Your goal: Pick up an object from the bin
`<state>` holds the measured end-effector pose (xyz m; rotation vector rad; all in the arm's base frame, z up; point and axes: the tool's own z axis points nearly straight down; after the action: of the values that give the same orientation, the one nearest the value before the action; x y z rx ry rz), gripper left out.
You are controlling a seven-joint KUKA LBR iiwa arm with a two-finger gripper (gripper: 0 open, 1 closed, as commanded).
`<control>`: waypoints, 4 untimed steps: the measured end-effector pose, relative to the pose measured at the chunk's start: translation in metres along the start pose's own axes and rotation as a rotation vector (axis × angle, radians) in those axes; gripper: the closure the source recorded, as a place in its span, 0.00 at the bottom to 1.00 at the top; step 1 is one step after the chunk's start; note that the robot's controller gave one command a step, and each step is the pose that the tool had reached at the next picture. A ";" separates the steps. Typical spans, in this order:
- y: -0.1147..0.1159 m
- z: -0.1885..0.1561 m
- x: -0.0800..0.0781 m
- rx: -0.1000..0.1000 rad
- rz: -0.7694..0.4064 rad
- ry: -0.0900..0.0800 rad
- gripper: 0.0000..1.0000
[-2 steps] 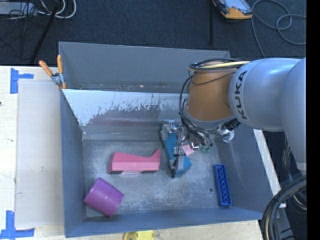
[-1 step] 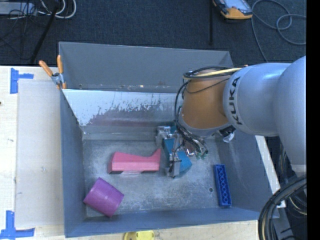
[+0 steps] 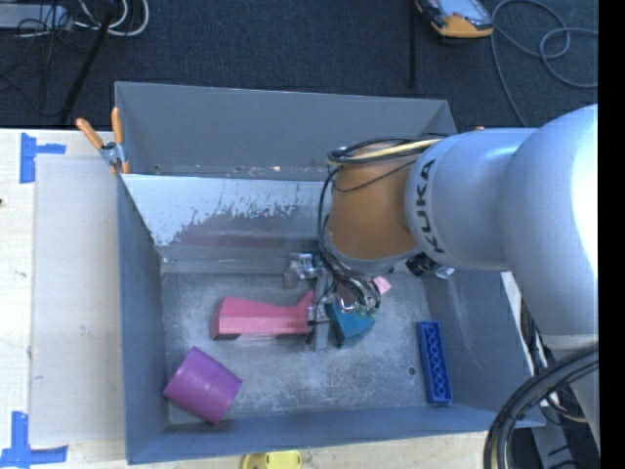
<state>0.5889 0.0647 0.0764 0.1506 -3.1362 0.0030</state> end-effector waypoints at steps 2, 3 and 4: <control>0.046 0.006 0.030 -0.002 -0.201 -0.005 1.00; 0.050 -0.034 0.034 -0.001 -0.196 0.007 1.00; 0.044 -0.058 0.035 -0.001 -0.200 -0.007 1.00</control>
Offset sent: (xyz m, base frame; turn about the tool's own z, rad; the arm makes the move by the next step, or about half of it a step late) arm 0.0000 0.0000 0.0000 0.0000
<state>0.5503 0.1050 0.1349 0.4634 -3.1126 0.0005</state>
